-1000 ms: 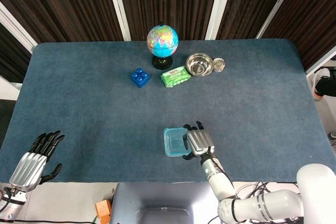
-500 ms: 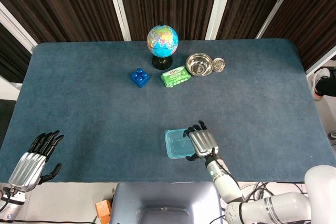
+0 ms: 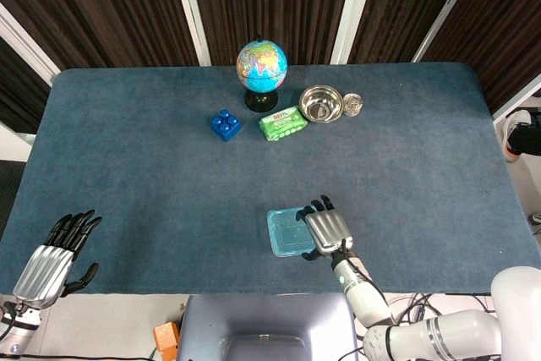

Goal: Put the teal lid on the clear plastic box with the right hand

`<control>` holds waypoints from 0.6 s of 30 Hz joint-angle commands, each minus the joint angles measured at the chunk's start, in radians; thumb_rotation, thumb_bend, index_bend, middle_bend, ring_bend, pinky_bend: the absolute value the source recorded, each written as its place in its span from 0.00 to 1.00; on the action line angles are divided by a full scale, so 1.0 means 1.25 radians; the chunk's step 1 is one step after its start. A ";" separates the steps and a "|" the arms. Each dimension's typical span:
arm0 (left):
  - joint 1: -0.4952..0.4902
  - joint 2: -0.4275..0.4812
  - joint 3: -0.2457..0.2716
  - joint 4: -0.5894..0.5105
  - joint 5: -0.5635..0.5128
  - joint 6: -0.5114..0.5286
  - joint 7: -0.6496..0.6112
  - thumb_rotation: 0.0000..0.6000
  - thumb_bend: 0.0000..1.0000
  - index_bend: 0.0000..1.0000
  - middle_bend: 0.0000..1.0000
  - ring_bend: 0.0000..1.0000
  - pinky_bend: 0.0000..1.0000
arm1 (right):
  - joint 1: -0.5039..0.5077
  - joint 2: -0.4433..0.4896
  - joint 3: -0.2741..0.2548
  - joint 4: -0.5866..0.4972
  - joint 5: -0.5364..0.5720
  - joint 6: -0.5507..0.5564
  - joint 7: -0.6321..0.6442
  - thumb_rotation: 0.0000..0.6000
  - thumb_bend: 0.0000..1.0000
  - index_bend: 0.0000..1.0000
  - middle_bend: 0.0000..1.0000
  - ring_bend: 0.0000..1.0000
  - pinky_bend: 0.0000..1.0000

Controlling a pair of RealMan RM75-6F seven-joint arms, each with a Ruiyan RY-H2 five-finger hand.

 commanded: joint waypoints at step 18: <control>0.000 0.001 -0.001 0.000 0.000 0.000 -0.005 1.00 0.38 0.00 0.00 0.00 0.00 | 0.013 0.040 -0.018 -0.036 0.004 -0.026 -0.032 1.00 0.07 0.19 0.19 0.00 0.00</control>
